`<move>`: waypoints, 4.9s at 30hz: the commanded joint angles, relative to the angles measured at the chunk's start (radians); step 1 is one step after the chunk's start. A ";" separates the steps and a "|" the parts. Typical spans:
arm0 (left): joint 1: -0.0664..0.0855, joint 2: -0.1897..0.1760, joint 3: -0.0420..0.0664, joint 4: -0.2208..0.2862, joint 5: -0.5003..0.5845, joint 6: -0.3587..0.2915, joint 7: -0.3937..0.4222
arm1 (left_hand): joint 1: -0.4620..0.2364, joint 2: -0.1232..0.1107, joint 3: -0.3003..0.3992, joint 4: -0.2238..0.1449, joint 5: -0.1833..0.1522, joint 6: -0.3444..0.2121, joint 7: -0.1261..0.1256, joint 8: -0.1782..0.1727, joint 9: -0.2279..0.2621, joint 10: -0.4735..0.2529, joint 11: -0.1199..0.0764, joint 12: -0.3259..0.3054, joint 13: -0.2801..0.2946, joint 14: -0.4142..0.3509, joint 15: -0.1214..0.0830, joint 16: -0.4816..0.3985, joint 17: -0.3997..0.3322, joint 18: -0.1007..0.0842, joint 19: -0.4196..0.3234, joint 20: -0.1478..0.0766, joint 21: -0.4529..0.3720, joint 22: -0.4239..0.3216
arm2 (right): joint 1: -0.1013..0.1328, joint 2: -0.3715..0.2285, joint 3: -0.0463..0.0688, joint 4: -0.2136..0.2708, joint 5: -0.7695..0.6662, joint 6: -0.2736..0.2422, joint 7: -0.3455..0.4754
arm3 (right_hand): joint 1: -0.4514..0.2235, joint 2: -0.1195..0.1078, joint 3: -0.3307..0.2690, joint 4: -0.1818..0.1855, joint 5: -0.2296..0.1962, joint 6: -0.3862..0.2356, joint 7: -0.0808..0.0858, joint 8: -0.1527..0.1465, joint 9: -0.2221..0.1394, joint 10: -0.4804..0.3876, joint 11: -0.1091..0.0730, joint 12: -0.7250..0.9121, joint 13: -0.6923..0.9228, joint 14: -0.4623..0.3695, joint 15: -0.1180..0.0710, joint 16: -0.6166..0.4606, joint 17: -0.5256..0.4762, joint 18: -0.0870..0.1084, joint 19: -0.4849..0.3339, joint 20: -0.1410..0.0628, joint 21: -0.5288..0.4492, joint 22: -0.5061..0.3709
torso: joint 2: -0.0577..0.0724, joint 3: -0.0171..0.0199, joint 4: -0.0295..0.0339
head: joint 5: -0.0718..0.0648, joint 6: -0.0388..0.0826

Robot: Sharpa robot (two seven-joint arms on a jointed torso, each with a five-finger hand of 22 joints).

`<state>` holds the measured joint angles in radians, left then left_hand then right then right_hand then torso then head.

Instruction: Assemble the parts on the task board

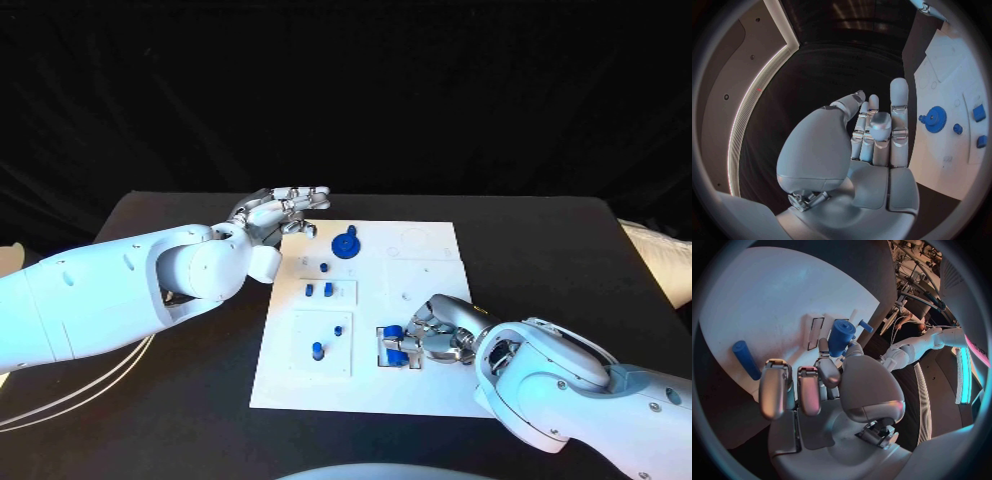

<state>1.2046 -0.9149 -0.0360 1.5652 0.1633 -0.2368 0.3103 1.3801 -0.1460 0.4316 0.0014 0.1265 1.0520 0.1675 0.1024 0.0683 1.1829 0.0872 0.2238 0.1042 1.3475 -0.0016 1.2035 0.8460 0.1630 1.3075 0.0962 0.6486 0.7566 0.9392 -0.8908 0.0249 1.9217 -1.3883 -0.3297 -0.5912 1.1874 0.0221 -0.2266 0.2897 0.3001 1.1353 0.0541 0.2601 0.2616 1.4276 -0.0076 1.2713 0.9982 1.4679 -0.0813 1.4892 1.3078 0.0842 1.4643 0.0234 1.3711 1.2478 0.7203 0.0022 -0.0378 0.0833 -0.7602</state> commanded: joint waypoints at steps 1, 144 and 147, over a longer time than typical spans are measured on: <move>0.001 0.002 0.000 0.003 -0.009 0.020 0.003 | -0.005 0.003 -0.007 0.002 -0.004 -0.010 0.001 0.006 0.000 -0.008 -0.001 0.003 0.002 -0.005 0.002 -0.002 -0.001 0.013 -0.004 0.001 -0.007 -0.001 | -0.001 0.002 0.000 -0.002 -0.025 0.035 -0.010 | -0.025 -0.002 -0.018 0.001 -0.067 -0.011 0.003 -0.005 0.006 0.003 -0.012 -0.007 0.284 0.076 -0.006 -0.004 0.121 -0.016 -0.002 -0.006 -0.004 -0.002 | 0.000 0.0005 -0.0009 | 0.002 -0.002; 0.000 -0.012 -0.005 0.017 -0.016 0.026 -0.005 | -0.008 0.005 -0.013 0.001 -0.004 -0.013 0.001 0.007 0.000 -0.013 0.000 0.009 0.002 -0.007 0.003 -0.002 -0.006 0.014 -0.006 0.002 -0.013 -0.006 | -0.014 -0.161 -0.001 0.045 -0.098 -0.029 -0.007 | 0.165 -0.073 0.640 -0.170 -0.123 0.010 0.011 -0.122 0.054 -0.012 -0.008 -0.178 0.234 0.082 -0.002 0.012 0.161 -0.021 0.006 -0.002 0.006 0.034 | 0.000 0.0003 -0.0003 | -0.027 -0.013; 0.000 -0.012 -0.005 0.018 -0.016 0.026 -0.004 | -0.008 0.005 -0.013 0.001 -0.004 -0.013 0.001 0.007 0.000 -0.013 0.000 0.009 0.002 -0.007 0.003 -0.002 -0.006 0.014 -0.006 0.002 -0.013 -0.006 | -0.013 -0.161 -0.001 0.050 -0.078 -0.050 -0.007 | 0.152 -0.082 0.652 -0.171 -0.125 0.012 0.011 -0.121 0.057 -0.011 -0.008 -0.176 0.236 0.082 -0.002 0.012 0.162 -0.021 0.006 -0.002 0.007 0.035 | 0.000 0.0003 -0.0008 | -0.027 -0.013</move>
<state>1.2046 -0.9275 -0.0420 1.5799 0.1517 -0.2276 0.3003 1.3802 -0.1460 0.4235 0.0038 0.1265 1.0449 0.1675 0.1063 0.0683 1.1757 0.0872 0.2289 0.1055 1.3439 0.0020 1.2035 0.8410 0.1629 1.3075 0.0962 0.6389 0.7518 0.9260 -1.0520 0.0235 1.9676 -1.5375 -0.3232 -0.5875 1.3467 -0.0607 0.3743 0.1652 0.1792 1.1369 0.0708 0.1287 0.2852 1.4047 -0.0051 1.0947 1.2332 1.4616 -0.0839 1.4954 1.3080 0.0734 1.4662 0.0215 1.3713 1.2819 0.7203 0.0025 -0.0383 0.0568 -0.7726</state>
